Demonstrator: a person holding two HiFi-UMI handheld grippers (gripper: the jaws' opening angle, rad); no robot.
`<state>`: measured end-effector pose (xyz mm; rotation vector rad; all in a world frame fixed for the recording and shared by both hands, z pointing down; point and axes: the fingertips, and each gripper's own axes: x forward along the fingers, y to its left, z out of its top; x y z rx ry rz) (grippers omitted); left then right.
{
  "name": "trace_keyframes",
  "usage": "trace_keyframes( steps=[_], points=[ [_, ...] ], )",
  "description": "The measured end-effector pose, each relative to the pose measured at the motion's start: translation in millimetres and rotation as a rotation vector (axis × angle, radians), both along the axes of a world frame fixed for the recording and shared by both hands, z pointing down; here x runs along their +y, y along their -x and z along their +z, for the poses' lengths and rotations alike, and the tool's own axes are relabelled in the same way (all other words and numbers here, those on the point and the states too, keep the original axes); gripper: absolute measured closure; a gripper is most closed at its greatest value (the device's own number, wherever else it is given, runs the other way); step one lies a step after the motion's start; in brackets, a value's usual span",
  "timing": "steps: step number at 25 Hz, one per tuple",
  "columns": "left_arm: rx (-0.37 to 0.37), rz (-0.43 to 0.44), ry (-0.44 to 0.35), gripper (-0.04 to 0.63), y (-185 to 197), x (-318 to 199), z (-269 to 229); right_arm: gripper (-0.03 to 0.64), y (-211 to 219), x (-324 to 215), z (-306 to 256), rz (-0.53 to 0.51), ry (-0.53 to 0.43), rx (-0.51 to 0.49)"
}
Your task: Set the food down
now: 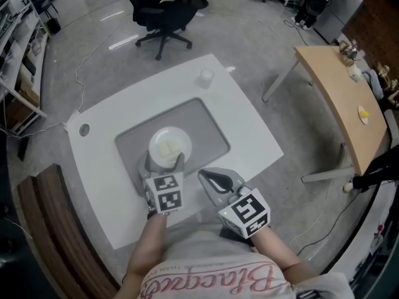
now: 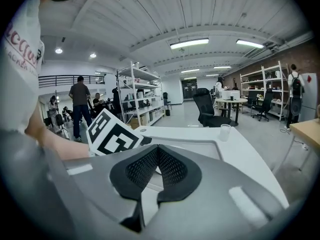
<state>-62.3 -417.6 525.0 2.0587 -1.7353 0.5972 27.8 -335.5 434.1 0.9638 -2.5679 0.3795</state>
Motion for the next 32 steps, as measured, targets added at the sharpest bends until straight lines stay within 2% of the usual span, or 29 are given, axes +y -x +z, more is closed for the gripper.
trace_keyframes(
  steps=[2, 6, 11, 13, 17, 23, 26, 32],
  points=[
    [0.008, 0.037, -0.035, 0.198, -4, 14, -18, 0.615, 2, 5, -6, 0.001, -0.014, -0.016],
    [0.014, 0.11, -0.105, 0.333, -13, 46, -48, 0.615, 7, 20, -19, -0.007, -0.06, -0.038],
    [0.038, 0.076, -0.175, 0.466, -7, 79, -76, 0.617, 11, 41, -31, -0.022, -0.121, -0.055],
    [0.027, 0.064, -0.199, 0.523, -4, 89, -83, 0.617, 12, 51, -33, -0.031, -0.133, -0.067],
    [-0.007, 0.056, -0.228, 0.589, 7, 103, -90, 0.617, 17, 67, -38, -0.039, -0.14, -0.095],
    [-0.013, 0.152, -0.262, 0.595, 1, 120, -99, 0.617, 24, 86, -43, -0.036, -0.158, -0.114],
    [0.017, 0.2, -0.287, 0.595, -4, 130, -106, 0.617, 27, 94, -44, -0.02, -0.181, -0.111],
    [0.06, 0.236, -0.314, 0.595, -1, 153, -113, 0.617, 32, 113, -47, 0.023, -0.204, -0.102]
  ],
)
